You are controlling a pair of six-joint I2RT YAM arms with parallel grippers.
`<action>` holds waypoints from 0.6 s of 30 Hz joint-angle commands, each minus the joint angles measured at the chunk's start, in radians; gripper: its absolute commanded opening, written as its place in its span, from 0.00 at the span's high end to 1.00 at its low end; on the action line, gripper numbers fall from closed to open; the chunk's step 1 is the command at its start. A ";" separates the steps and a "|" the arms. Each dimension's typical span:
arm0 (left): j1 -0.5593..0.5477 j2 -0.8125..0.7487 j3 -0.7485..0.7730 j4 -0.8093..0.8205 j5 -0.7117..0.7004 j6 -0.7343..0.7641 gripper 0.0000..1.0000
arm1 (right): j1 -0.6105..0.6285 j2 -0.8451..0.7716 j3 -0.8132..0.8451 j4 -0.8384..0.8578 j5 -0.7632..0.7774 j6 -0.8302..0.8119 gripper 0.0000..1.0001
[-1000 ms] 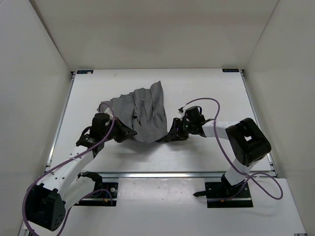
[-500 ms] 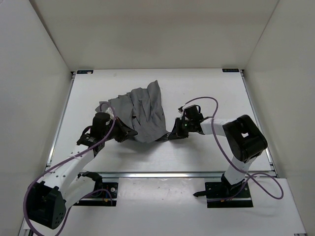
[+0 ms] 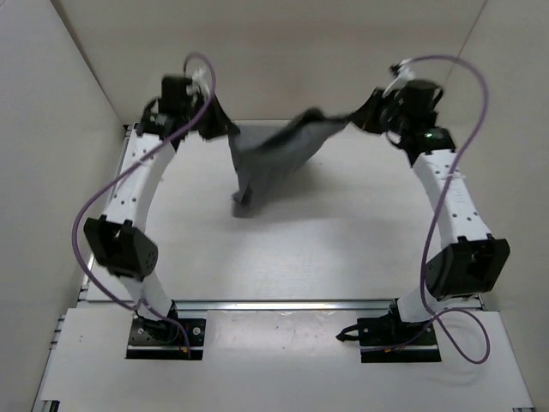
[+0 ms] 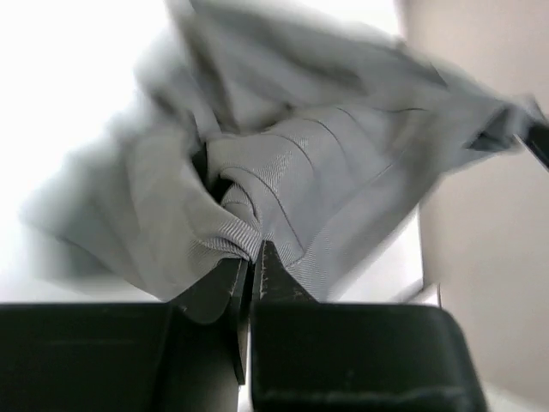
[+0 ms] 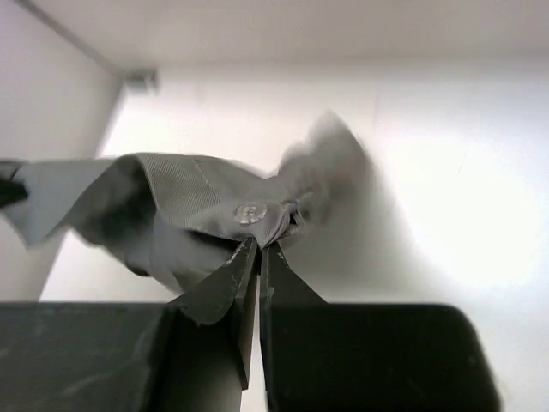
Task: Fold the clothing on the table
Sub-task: Flatten the skirt out
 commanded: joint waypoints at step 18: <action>-0.138 -0.561 -1.065 0.019 0.064 0.102 1.00 | 0.058 -0.717 -1.032 -0.039 -0.121 0.114 0.99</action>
